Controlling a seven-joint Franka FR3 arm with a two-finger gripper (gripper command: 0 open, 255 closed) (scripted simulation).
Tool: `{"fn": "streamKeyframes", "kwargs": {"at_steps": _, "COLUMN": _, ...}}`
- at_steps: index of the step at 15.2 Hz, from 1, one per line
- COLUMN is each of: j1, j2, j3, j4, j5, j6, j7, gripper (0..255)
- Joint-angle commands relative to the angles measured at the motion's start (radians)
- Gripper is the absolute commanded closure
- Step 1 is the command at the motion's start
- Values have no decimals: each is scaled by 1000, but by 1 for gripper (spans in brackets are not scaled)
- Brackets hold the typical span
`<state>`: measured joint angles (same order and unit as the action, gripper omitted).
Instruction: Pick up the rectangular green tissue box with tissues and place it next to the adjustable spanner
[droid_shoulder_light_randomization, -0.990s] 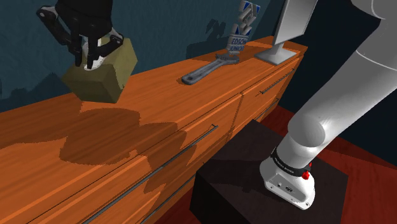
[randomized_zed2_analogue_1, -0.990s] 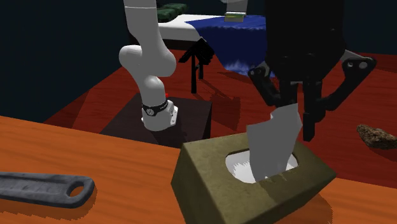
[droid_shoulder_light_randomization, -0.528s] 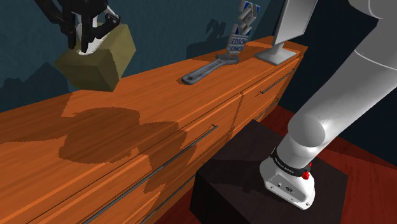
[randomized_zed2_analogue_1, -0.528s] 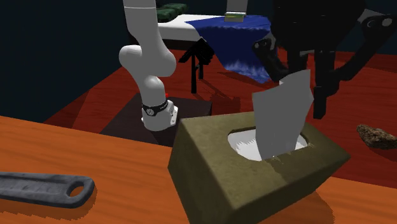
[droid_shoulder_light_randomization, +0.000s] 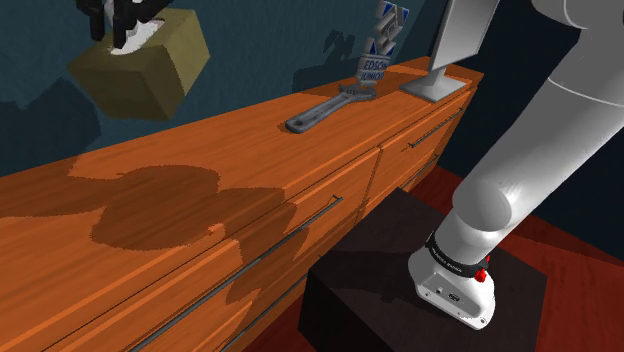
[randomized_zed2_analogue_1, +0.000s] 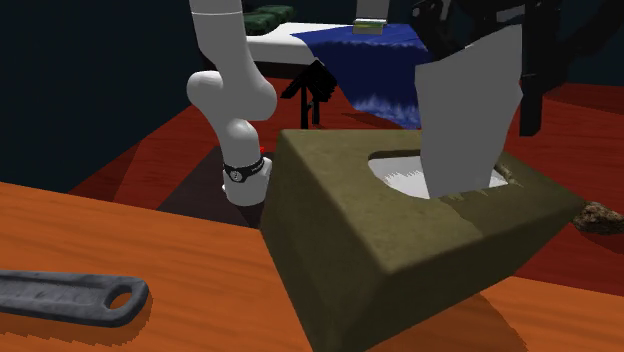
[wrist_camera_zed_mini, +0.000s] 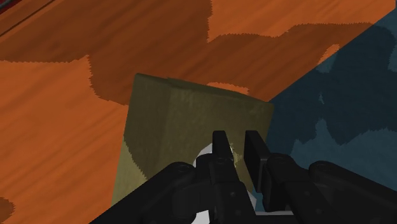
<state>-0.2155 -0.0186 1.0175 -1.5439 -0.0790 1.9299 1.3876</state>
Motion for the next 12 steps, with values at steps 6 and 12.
{"fn": "streamKeyframes", "kwargs": {"at_steps": 6, "j1": 31, "j2": 76, "j3": 25, "j4": 149, "j5": -82, "j6": -114, "j7": 38, "gripper": 255}}
{"fn": "streamKeyframes", "kwargs": {"at_steps": 12, "j1": -69, "j2": -101, "j3": -50, "j4": 65, "j5": 130, "j6": -115, "j7": -120, "gripper": 255}}
